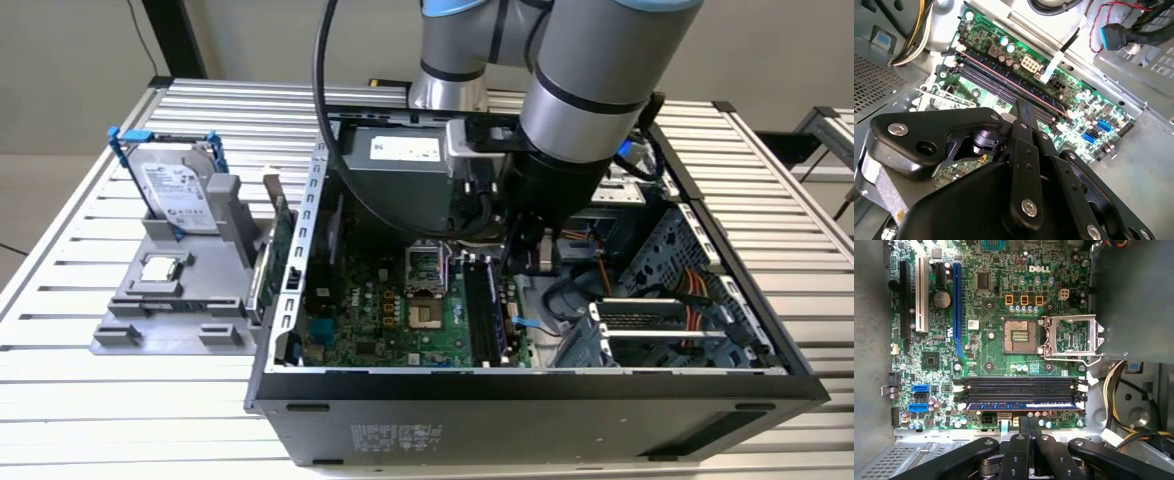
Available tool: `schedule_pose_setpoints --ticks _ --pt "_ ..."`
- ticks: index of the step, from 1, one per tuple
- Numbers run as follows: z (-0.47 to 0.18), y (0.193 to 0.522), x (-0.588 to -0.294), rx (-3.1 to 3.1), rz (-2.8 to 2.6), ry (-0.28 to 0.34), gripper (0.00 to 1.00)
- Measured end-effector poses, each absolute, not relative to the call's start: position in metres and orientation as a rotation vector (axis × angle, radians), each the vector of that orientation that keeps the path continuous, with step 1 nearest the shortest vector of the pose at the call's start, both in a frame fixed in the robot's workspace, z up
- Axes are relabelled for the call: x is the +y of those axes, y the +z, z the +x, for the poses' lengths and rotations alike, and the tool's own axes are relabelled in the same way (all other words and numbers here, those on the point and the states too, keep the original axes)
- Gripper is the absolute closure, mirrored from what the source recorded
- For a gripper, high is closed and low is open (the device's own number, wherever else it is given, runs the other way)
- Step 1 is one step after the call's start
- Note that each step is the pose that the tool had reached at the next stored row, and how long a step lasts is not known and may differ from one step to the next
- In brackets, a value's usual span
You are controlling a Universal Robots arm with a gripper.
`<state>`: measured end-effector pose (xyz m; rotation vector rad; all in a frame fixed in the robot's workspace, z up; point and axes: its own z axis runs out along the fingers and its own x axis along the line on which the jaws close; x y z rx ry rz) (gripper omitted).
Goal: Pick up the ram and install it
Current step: 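Press down the ram until it locks into place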
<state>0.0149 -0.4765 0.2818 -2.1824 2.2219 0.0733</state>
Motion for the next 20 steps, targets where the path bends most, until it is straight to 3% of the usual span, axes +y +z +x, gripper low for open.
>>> schedule_pose_setpoints --ticks 20 --pt "0.015 0.323 -0.477 2.223 -2.183 0.072 1.00"
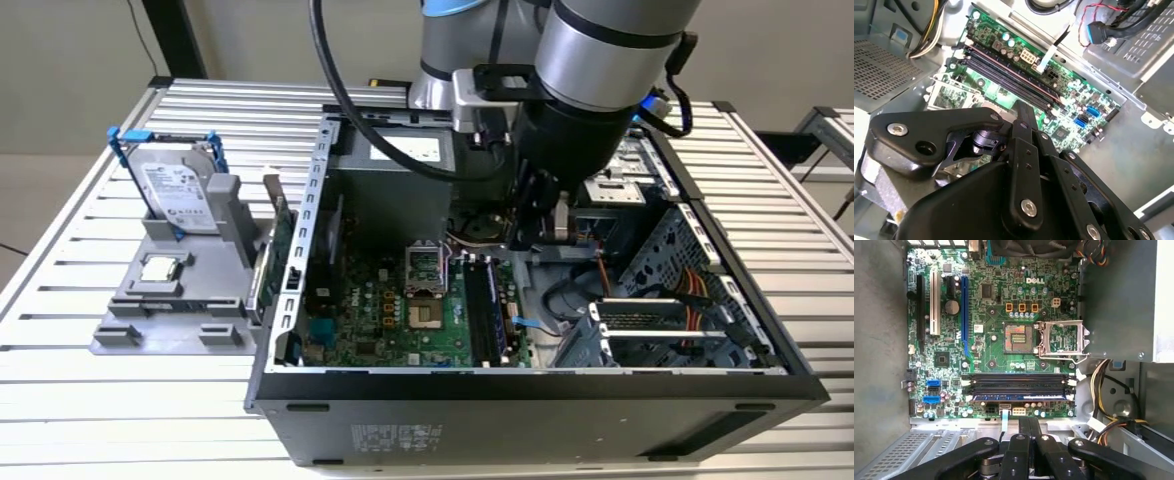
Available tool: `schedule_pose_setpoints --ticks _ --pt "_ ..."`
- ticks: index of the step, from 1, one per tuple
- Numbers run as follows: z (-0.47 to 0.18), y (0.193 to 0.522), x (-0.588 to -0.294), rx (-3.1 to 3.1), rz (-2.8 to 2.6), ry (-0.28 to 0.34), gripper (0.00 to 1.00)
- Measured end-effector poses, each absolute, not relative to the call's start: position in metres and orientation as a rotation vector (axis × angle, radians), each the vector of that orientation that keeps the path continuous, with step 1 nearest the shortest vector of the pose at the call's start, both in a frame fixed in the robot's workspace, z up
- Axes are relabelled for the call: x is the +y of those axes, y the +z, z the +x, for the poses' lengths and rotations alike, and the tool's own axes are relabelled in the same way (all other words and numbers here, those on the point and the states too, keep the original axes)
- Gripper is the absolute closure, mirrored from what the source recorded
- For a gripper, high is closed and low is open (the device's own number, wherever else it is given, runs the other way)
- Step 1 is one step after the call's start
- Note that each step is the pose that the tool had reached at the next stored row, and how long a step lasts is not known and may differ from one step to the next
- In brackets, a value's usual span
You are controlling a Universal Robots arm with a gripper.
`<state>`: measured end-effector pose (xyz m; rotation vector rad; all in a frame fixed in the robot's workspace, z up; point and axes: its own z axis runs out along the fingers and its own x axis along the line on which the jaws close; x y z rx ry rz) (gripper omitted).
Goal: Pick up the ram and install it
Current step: 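Press down the ram until it locks into place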
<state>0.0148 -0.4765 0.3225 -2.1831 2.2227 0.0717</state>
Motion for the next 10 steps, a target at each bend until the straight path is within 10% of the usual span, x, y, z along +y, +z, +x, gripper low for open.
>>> schedule_pose_setpoints --ticks 10 --pt "0.015 0.335 -0.477 2.223 -2.183 0.071 1.00"
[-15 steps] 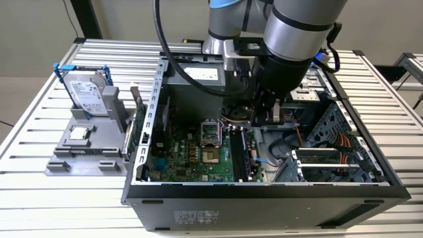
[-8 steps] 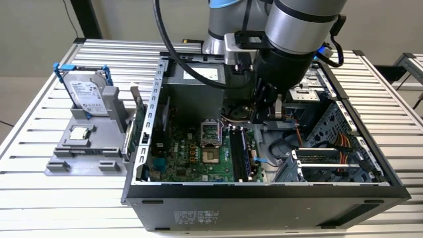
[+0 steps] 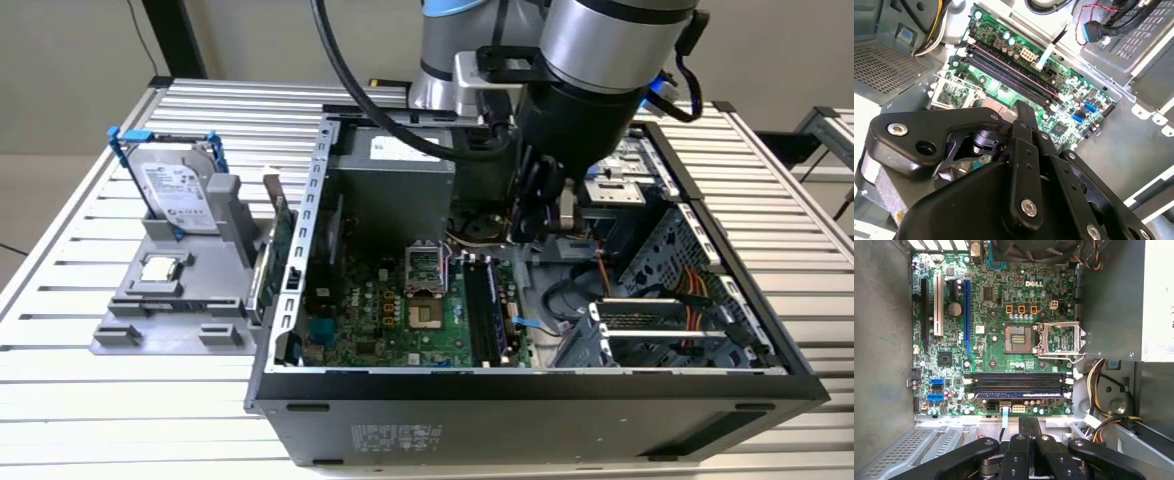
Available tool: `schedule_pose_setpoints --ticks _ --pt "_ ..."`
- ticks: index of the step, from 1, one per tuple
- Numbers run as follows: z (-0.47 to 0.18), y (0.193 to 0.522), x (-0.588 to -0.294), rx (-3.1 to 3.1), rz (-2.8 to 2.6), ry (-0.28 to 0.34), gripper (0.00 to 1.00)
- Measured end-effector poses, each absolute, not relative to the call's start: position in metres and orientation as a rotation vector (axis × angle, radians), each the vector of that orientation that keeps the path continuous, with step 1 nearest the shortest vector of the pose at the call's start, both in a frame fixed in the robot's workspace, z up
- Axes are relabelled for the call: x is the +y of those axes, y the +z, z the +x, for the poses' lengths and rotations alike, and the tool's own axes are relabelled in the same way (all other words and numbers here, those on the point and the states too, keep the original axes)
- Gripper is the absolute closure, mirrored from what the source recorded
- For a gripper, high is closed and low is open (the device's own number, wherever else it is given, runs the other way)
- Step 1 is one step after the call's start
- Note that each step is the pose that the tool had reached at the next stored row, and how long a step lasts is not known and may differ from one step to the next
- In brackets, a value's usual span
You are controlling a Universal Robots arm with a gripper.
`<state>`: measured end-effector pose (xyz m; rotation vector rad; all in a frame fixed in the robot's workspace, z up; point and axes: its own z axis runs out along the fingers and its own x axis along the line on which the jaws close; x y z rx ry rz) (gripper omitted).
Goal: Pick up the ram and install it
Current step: 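Press down the ram until it locks into place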
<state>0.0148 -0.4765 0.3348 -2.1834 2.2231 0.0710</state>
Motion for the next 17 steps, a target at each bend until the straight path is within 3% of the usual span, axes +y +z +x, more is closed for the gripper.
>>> schedule_pose_setpoints --ticks 17 --pt "0.015 0.351 -0.477 2.223 -2.183 0.071 1.00"
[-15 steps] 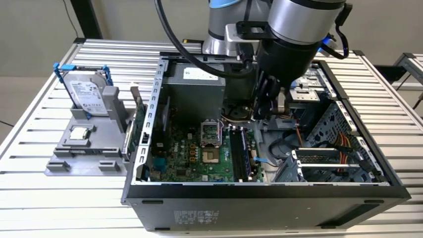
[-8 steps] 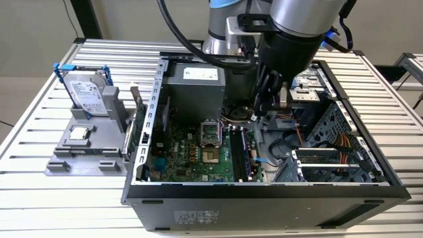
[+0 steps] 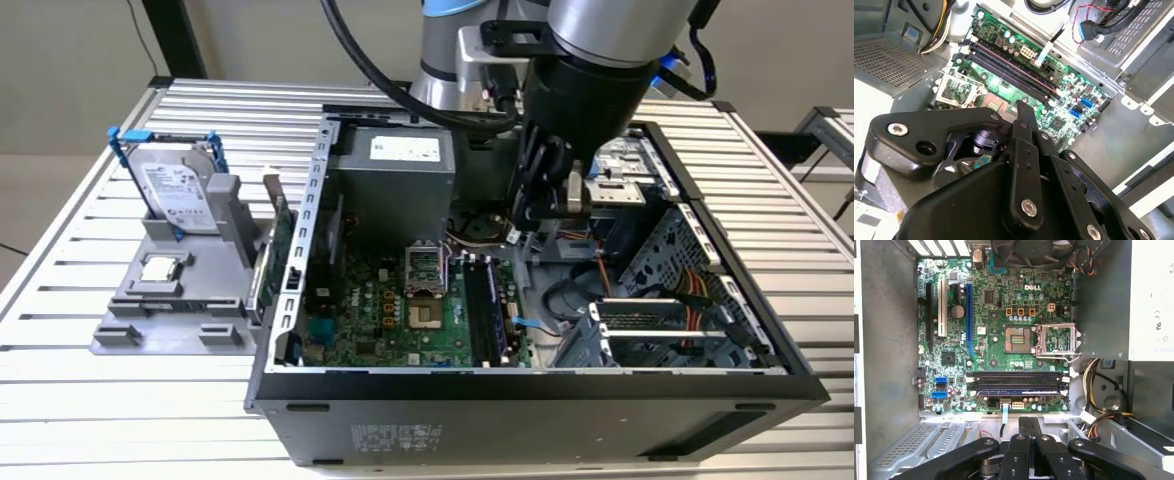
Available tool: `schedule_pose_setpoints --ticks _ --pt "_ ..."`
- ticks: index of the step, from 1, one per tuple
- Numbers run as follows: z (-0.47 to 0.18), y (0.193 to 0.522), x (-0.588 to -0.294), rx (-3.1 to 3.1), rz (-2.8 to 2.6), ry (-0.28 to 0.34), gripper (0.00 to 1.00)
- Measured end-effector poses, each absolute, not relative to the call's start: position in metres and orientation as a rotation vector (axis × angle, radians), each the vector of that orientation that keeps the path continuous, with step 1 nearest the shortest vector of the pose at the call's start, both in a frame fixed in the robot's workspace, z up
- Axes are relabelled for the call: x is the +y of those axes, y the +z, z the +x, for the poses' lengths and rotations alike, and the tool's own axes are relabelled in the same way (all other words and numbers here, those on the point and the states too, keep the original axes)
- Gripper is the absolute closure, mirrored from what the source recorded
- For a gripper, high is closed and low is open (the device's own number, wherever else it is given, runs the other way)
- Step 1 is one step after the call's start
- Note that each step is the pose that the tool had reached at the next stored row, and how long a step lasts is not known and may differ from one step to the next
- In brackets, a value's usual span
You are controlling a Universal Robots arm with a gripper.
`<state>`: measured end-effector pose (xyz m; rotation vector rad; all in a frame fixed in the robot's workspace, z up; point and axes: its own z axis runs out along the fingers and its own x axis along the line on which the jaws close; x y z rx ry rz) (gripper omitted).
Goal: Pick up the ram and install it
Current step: 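Press down the ram until it locks into place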
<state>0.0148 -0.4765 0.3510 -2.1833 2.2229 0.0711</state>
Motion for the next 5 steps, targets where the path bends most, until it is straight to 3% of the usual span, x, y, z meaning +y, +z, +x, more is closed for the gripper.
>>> schedule_pose_setpoints --ticks 5 --pt "0.0149 0.3512 -0.4765 2.224 -2.185 0.069 1.00"
